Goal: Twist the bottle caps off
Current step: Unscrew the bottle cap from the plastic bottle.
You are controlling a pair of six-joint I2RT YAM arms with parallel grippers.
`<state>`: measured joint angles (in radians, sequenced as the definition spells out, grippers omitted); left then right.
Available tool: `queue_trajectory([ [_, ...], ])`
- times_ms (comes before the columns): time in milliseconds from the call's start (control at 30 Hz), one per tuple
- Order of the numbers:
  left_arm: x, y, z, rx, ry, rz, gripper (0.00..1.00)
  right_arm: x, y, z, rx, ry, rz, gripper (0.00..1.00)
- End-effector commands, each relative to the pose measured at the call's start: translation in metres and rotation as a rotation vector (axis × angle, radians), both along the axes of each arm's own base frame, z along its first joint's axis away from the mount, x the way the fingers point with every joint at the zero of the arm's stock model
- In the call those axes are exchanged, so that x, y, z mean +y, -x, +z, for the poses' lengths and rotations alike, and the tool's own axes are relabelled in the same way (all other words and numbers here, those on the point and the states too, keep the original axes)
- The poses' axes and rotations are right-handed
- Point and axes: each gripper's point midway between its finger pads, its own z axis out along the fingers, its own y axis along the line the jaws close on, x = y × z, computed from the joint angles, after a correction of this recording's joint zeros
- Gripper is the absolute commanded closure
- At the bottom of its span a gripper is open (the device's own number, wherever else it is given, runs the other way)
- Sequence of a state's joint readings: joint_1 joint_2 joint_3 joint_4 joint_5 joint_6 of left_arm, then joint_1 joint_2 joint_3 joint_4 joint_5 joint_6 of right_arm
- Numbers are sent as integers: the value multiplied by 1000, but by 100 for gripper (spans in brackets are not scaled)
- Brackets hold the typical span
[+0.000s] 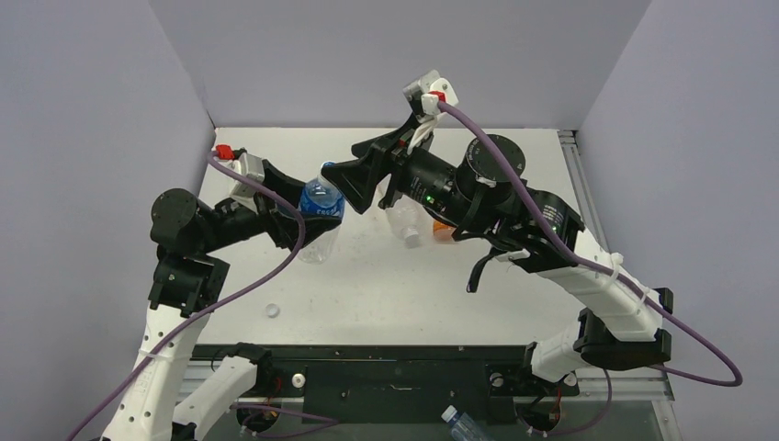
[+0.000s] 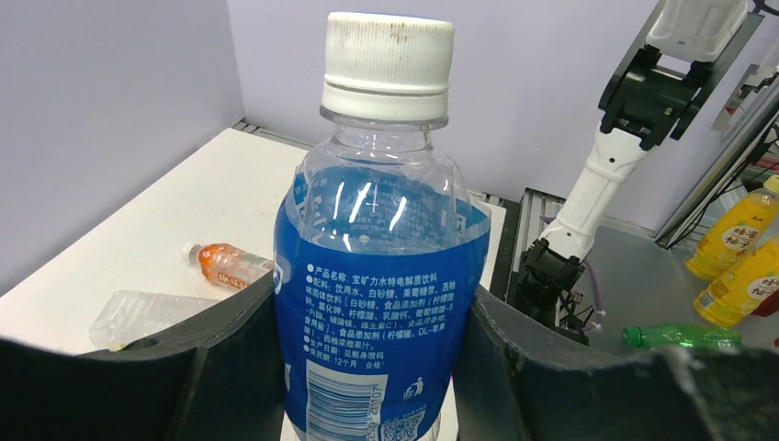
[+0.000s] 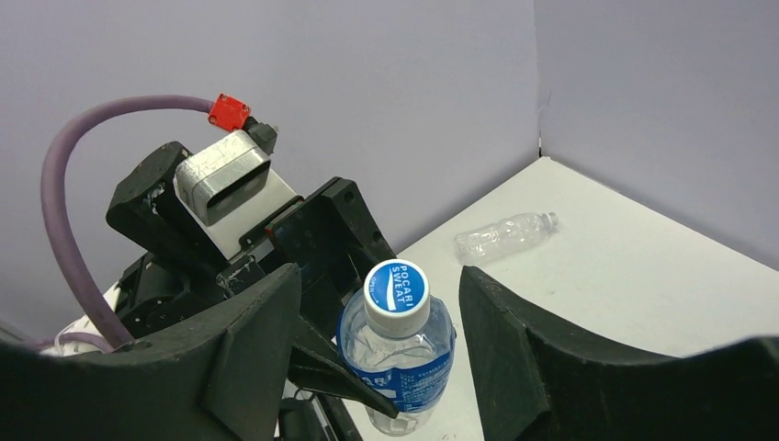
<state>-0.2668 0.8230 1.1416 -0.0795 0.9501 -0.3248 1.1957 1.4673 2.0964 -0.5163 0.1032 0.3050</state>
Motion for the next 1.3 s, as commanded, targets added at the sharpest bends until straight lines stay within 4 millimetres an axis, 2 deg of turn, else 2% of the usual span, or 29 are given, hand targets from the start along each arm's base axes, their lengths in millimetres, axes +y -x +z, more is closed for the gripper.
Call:
queue_trajectory([
  [0, 3, 3, 18, -65, 21, 29, 91, 11, -2, -6, 22, 14, 22, 41],
  [200, 2, 4, 19, -56, 31, 11, 91, 17, -14, -12, 40, 22, -1, 41],
  [567, 1, 8, 22, -52, 42, 0, 91, 29, -18, -14, 51, 3, 30, 60],
  [867, 1, 10, 20, -30, 48, -7, 91, 36, -23, -15, 50, -8, 22, 63],
  [1033, 0, 13, 28, -62, 62, -20, 91, 41, -25, -14, 47, -14, 22, 65],
  [1100, 0, 15, 29, -65, 63, -21, 91, 41, -26, -14, 46, -15, 19, 68],
  [1267, 0, 17, 27, -57, 61, -29, 91, 36, -25, -7, 30, -41, 10, 94],
])
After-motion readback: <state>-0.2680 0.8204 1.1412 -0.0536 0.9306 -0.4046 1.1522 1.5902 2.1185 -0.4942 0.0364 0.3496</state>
